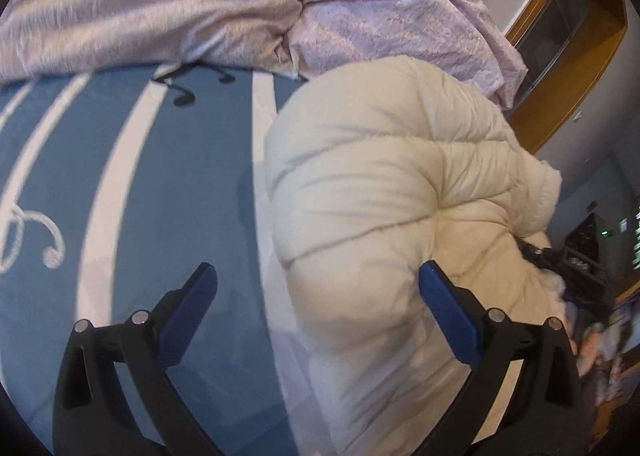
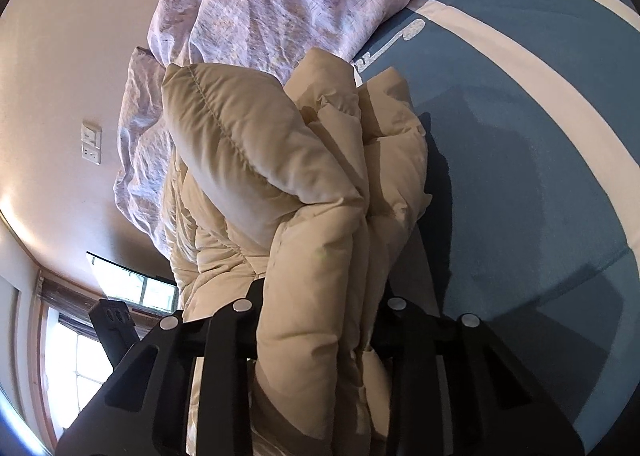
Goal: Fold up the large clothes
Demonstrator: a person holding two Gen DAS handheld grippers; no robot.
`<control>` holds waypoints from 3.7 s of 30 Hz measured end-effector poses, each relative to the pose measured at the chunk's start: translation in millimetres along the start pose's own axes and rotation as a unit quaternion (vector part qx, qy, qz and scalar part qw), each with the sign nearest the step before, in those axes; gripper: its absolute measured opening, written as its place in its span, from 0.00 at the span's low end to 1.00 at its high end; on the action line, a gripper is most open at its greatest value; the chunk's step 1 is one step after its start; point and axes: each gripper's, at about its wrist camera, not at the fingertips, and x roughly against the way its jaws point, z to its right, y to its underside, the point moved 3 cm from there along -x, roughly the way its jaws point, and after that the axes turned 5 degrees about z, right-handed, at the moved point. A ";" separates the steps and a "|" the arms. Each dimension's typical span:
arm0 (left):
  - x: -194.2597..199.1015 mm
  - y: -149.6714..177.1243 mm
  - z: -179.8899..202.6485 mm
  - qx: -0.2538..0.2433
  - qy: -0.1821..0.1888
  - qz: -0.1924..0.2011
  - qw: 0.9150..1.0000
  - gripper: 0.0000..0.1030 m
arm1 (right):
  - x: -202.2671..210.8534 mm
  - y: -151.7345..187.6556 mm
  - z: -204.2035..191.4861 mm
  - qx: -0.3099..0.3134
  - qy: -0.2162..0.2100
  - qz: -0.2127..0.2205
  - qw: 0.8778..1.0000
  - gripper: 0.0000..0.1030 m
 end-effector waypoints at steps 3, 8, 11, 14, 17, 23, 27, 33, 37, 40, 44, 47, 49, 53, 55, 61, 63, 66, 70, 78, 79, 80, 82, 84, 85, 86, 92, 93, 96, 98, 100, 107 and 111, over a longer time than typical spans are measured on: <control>-6.9 2.6 1.0 0.018 0.033 -0.016 0.999 0.97 | 1.7 1.5 2.7 -0.002 0.002 -0.002 1.000 0.29; -24.1 5.0 4.4 0.030 0.048 -0.035 0.998 0.95 | 1.7 1.8 4.5 -0.007 0.001 -0.006 1.000 0.29; -29.7 5.3 4.8 0.039 0.057 -0.040 0.997 0.87 | -0.4 0.3 4.5 -0.008 -0.001 -0.008 1.000 0.29; -33.7 5.2 7.9 0.041 0.066 -0.039 0.996 0.76 | -2.4 -1.8 4.2 -0.006 -0.002 -0.009 1.000 0.29; -32.5 4.7 10.9 0.037 0.066 -0.030 0.997 0.62 | -3.5 -3.4 3.6 -0.005 -0.006 -0.009 1.000 0.29; -20.3 -4.0 5.4 0.047 0.078 -0.010 0.996 0.32 | -8.4 -4.8 -11.4 0.002 -0.021 -0.012 1.000 0.28; -3.7 -13.4 -5.5 0.046 0.073 0.008 0.996 0.29 | -21.8 -5.7 -40.6 0.022 -0.042 -0.019 0.999 0.27; 28.5 -36.6 -47.5 0.058 0.041 0.048 0.996 0.29 | -68.4 -3.7 -92.1 0.059 -0.061 -0.043 0.995 0.27; 41.4 -54.9 -75.1 0.061 0.011 0.067 0.996 0.29 | -107.0 -1.0 -117.3 0.075 -0.068 -0.057 0.993 0.27; 43.4 -66.8 -90.5 0.055 -0.012 0.074 0.996 0.29 | -127.4 1.0 -121.9 0.078 -0.066 -0.063 0.993 0.26; 36.1 -76.6 -110.4 0.042 -0.050 0.072 0.995 0.30 | -160.2 8.7 -116.3 0.077 -0.042 -0.077 0.993 0.26; 28.2 -75.9 -117.0 0.024 -0.073 0.070 0.995 0.31 | -169.4 10.4 -108.6 0.065 -0.048 -0.074 0.994 0.27; 25.9 -74.7 -118.5 0.015 -0.077 0.074 0.994 0.31 | -170.0 10.7 -106.5 0.064 -0.048 -0.074 0.994 0.27; 21.7 -73.2 -117.5 0.008 -0.084 0.077 0.993 0.32 | -167.7 12.1 -101.3 0.061 -0.043 -0.076 0.994 0.27; 18.9 -73.1 -119.7 0.010 -0.086 0.076 0.993 0.34 | -172.2 12.6 -101.9 0.060 -0.038 -0.075 0.995 0.28; 22.4 -72.0 -118.6 0.002 -0.115 0.079 0.990 0.49 | -156.3 15.7 -115.4 0.113 0.031 -0.041 0.992 0.50; 27.3 -70.6 -117.0 -0.008 -0.130 0.084 0.988 0.52 | -143.3 15.1 -122.3 0.137 0.063 -0.016 0.988 0.59; 38.1 -69.3 -113.7 -0.023 -0.162 0.096 0.982 0.60 | -115.2 12.2 -137.1 0.175 0.108 0.035 0.978 0.60; 56.4 -71.8 -103.9 -0.040 -0.181 0.120 0.975 0.69 | -94.0 15.5 -167.8 0.238 0.142 0.089 0.957 0.60; 61.0 -81.8 -76.3 -0.080 -0.230 0.149 0.958 0.77 | -121.1 43.5 -223.8 0.366 0.141 0.111 0.913 0.60; 55.7 -83.7 -75.4 -0.081 -0.235 0.146 0.958 0.77 | -131.6 42.8 -223.1 0.371 0.144 0.107 0.911 0.59; 49.5 -85.1 -75.6 -0.079 -0.237 0.141 0.958 0.77 | -134.7 42.8 -222.7 0.373 0.146 0.105 0.910 0.59; 37.6 -86.8 -76.8 -0.079 -0.240 0.131 0.959 0.77 | -150.7 39.5 -216.3 0.376 0.152 0.097 0.909 0.57; 24.1 -86.7 -79.0 -0.082 -0.245 0.121 0.958 0.77 | -161.9 39.7 -206.5 0.380 0.170 0.087 0.905 0.56; 19.2 -84.7 -80.5 -0.084 -0.248 0.118 0.958 0.77 | -169.3 37.4 -196.7 0.377 0.183 0.077 0.905 0.55; 14.5 -83.2 -81.6 -0.086 -0.250 0.116 0.958 0.78 | -172.1 37.2 -190.7 0.373 0.186 0.070 0.906 0.55; -0.7 -79.2 -86.2 -0.091 -0.241 0.118 0.959 0.86 | -180.3 34.6 -163.1 0.345 0.183 0.048 0.919 0.55; -2.5 -79.2 -86.8 -0.090 -0.239 0.118 0.960 0.86 | -181.9 34.9 -161.4 0.343 0.183 0.046 0.920 0.55; -9.6 -77.7 -90.3 -0.087 -0.234 0.116 0.961 0.89 | -185.4 34.7 -155.1 0.339 0.182 0.044 0.922 0.55; -13.4 -77.7 -92.5 -0.085 -0.231 0.115 0.962 0.90 | -187.1 35.6 -152.1 0.335 0.180 0.047 0.924 0.55; -17.9 -78.3 -95.0 -0.082 -0.228 0.113 0.964 0.90 | -189.2 35.7 -149.8 0.334 0.183 0.047 0.924 0.55; -29.6 -81.2 -102.7 -0.069 -0.229 0.107 0.965 0.96 | -195.8 36.3 -147.1 0.331 0.189 0.050 0.923 0.56; -26.0 -82.0 -103.8 -0.066 -0.229 0.103 0.966 0.96 | -182.2 39.7 -157.8 0.336 0.201 0.057 0.918 0.56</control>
